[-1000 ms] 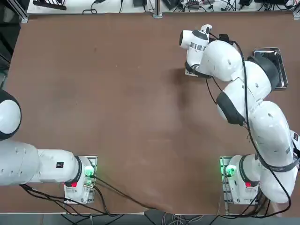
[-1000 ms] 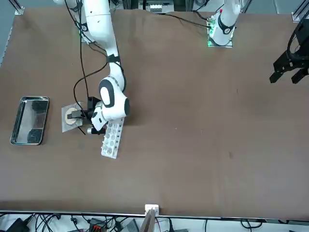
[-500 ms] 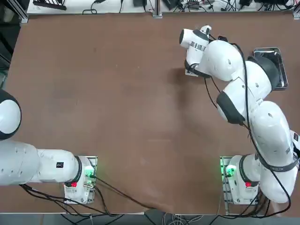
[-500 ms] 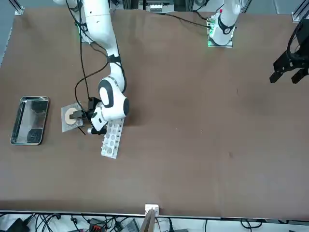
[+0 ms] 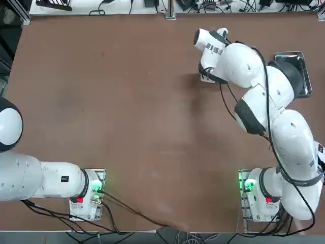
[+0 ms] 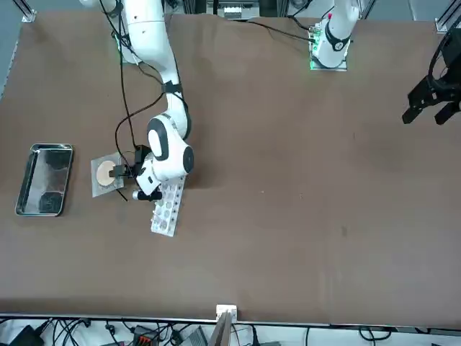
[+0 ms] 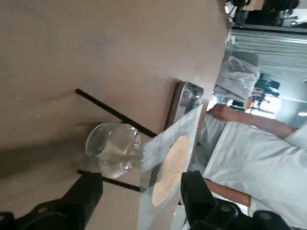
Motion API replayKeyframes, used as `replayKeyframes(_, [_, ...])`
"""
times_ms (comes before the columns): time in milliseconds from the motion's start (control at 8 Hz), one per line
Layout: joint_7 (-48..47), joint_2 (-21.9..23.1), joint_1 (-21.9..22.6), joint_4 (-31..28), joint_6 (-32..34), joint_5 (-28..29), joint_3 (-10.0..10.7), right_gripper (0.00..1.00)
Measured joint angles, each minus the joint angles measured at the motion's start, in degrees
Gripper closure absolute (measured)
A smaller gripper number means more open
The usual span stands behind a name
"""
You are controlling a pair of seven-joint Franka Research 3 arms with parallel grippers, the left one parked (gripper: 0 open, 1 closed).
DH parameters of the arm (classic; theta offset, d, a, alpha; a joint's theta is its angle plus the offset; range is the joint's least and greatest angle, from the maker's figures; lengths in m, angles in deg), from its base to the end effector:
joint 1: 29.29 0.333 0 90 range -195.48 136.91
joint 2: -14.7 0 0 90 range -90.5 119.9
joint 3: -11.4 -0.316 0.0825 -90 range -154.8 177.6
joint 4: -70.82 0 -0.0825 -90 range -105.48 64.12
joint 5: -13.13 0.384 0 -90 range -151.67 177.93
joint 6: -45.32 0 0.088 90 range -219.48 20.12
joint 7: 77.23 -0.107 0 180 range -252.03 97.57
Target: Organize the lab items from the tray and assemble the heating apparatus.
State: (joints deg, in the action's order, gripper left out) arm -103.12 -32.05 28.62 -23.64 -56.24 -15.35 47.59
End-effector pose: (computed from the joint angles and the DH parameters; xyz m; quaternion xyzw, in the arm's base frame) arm 0.5843 0.2317 0.2083 0.8541 0.0925 -0.0631 0.5079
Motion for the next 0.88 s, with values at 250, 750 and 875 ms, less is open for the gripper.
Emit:
replayKeyframes(250, [1.67,2.34,0.15,1.36,1.19,3.25,0.35,0.01])
replayKeyframes(750, [9.07,11.21,-0.15,7.19,9.33,10.15,1.69,0.01])
replayKeyframes(875, [10.5,12.97,-0.63,8.98,10.32,13.04,2.69,0.01])
